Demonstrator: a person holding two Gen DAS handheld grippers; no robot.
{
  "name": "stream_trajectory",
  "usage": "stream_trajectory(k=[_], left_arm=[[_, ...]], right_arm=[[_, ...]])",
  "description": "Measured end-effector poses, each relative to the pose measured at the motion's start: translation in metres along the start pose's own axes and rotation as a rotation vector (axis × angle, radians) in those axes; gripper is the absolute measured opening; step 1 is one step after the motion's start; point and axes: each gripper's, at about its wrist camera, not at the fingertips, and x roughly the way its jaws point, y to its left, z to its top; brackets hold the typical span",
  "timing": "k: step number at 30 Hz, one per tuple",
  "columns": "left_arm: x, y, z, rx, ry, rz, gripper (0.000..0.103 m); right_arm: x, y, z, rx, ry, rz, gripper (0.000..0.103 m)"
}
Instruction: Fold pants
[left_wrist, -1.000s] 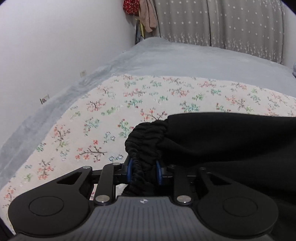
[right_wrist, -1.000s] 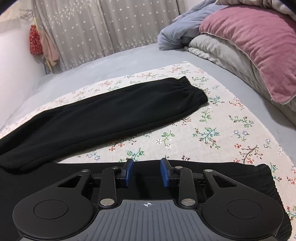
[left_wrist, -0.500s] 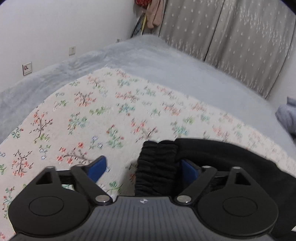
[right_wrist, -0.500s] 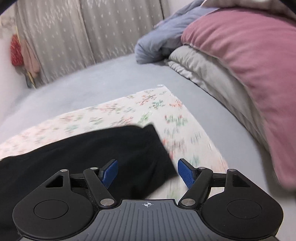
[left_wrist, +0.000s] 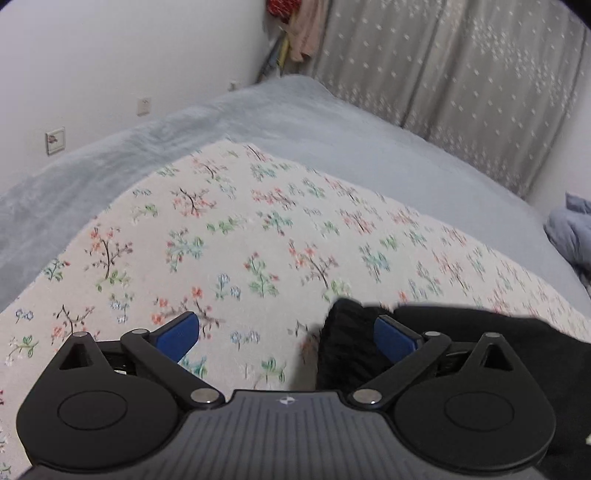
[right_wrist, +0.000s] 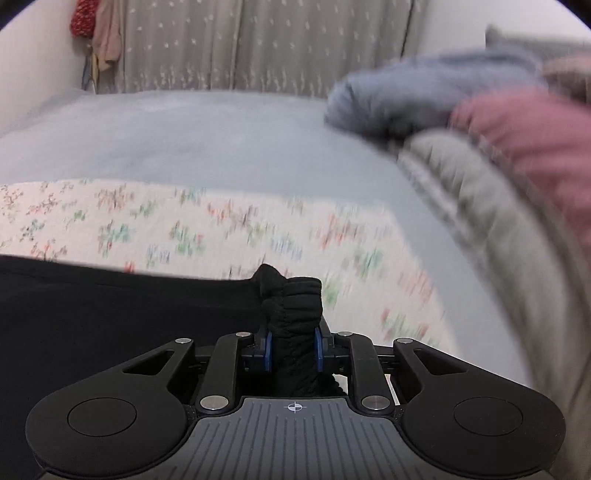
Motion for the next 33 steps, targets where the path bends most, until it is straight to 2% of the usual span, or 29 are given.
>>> stream_trajectory(k=[2,4,5,7,8,9,10,12,13,15,18,21,23,24,25,26,27,28,29,30,32,33], left_arm=[[0.015,-0.018,0.008,0.02,-0.001,-0.029,0.103],[0.039,-0.042,0.015,0.065,0.016,-0.026,0.103],[0.054,-0.055,0.017,0.093,0.039,-0.011,0.103],[0.086,-0.079,0.014,0.157,0.117,0.068,0.103],[0.099,-0.087,0.01,0.192,0.155,0.118,0.084],[0.11,-0.094,0.006,0.206,0.185,0.141,0.073],[0.111,-0.098,0.001,0.202,0.167,0.16,0.068],[0.104,-0.108,0.0,0.247,0.098,0.215,0.041],[0.099,-0.107,0.003,0.231,0.073,0.25,0.041],[0.086,-0.094,0.011,0.173,0.018,0.25,0.04],[0.079,-0.086,0.016,0.159,-0.025,0.227,0.039],[0.079,-0.086,0.01,0.143,-0.004,0.174,0.042],[0.081,-0.081,0.009,0.092,0.013,0.177,0.055],[0.081,-0.075,0.01,0.053,0.016,0.176,0.067],[0.081,-0.068,0.014,0.006,0.02,0.162,0.083],[0.075,-0.058,0.017,-0.065,0.012,0.133,0.091],[0.066,-0.045,0.019,-0.144,-0.013,0.083,0.092],[0.057,-0.035,0.022,-0.205,-0.036,0.033,0.093],[0.051,-0.028,0.025,-0.235,-0.048,0.006,0.098],[0.048,-0.028,0.027,-0.224,-0.043,0.009,0.101],[0.053,-0.039,0.028,-0.117,0.012,0.03,0.103],[0.058,-0.048,0.026,-0.068,0.043,0.025,0.103]], right_arm=[[-0.008,0.006,0.013,-0.008,-0.054,-0.028,0.018],[-0.015,0.01,0.021,-0.01,-0.098,-0.06,0.018],[-0.018,0.01,0.024,-0.002,-0.111,-0.073,0.018],[-0.016,0.009,0.029,0.004,-0.111,-0.104,0.018],[-0.013,0.009,0.03,-0.007,-0.093,-0.12,0.018],[-0.008,0.01,0.029,-0.025,-0.069,-0.132,0.018],[-0.002,0.012,0.028,-0.045,-0.047,-0.141,0.018],[0.005,0.019,0.027,-0.09,-0.022,-0.159,0.018],[0.004,0.021,0.028,-0.1,-0.036,-0.164,0.018],[-0.01,0.019,0.035,-0.056,-0.11,-0.153,0.018],[-0.028,0.012,0.047,0.015,-0.206,-0.151,0.018],[-0.028,0.016,0.054,0.016,-0.264,-0.208,0.018],[-0.015,0.023,0.051,-0.001,-0.246,-0.263,0.018],[-0.002,0.025,0.046,-0.029,-0.202,-0.28,0.019],[0.019,0.03,0.039,-0.078,-0.106,-0.282,0.021],[0.042,0.036,0.03,-0.127,0.013,-0.281,0.022],[0.06,0.039,0.018,-0.162,0.11,-0.277,0.024],[0.066,0.04,0.01,-0.165,0.13,-0.274,0.026],[0.061,0.037,0.005,-0.133,0.088,-0.277,0.036],[0.054,0.032,0.005,-0.078,0.057,-0.27,0.042],[0.04,0.017,0.008,0.042,0.017,-0.21,0.068],[0.035,0.01,0.011,0.082,0.007,-0.194,0.069]])
